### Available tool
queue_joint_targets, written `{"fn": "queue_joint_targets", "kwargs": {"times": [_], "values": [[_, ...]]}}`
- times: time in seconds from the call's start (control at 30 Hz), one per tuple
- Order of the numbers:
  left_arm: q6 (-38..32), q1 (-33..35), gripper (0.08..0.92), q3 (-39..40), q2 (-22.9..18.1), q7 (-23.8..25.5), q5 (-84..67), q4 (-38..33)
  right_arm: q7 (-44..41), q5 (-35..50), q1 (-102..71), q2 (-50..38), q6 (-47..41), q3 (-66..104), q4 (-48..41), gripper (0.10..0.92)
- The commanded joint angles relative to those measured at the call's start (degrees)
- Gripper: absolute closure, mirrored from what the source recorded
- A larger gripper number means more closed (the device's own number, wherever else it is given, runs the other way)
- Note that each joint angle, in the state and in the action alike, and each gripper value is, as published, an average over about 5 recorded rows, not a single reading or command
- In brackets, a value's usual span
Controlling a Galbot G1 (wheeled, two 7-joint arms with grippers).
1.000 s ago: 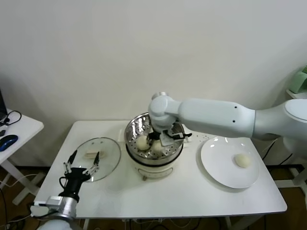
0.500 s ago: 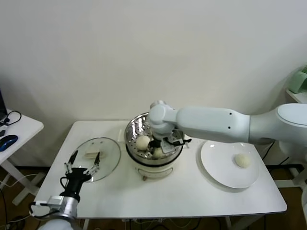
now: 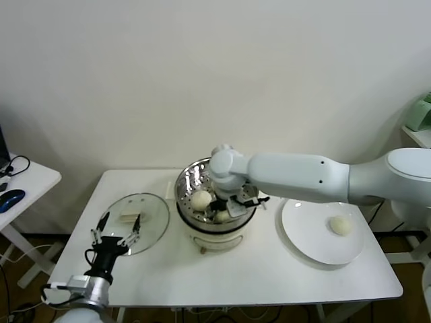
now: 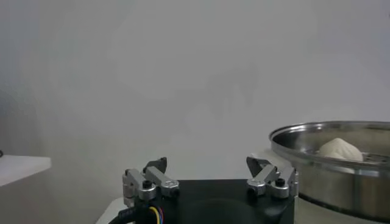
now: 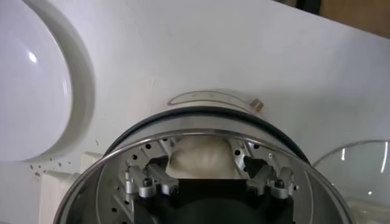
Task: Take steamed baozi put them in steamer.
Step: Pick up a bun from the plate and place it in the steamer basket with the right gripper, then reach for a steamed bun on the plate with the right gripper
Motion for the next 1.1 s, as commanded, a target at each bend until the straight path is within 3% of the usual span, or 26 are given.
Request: {"fn": "queue_joint_targets", "kwargs": {"times": [0.03,0.5,0.6,0.83,1.1], "values": [[0.0,0.0,0.177,-0.05,0.07,-0.05,0.05,0.16,0.43,0.16,0.28,-0.27,1.14,1.36,-0.46,0.204],[-0.08,-0.24,0.177,-0.17,0.5,-0.12,-0.08,0.67,-0.85,7.47,5.78,-4.15,0.97,6.44,-4.23,0.203],[-0.1,-0.25,0.177,-0.25,0.82,-0.12,-0.27,0.66,-1.61,15.12,8.41,-7.24,-5.66,4.98,-5.6,0.203],[-0.13,-0.72,0.177,-0.1,1.49,-0.1,-1.01,0.22,-2.12,43.52,14.61,-19.05,-34.05,-4.01,-7.3,0.203],[-0.04,-0.75,0.177,0.4,1.64,-0.09,-2.02,-0.59,-1.94,46.52,13.82,-33.02,-42.21,-6.17,-9.91,0.203]]}}
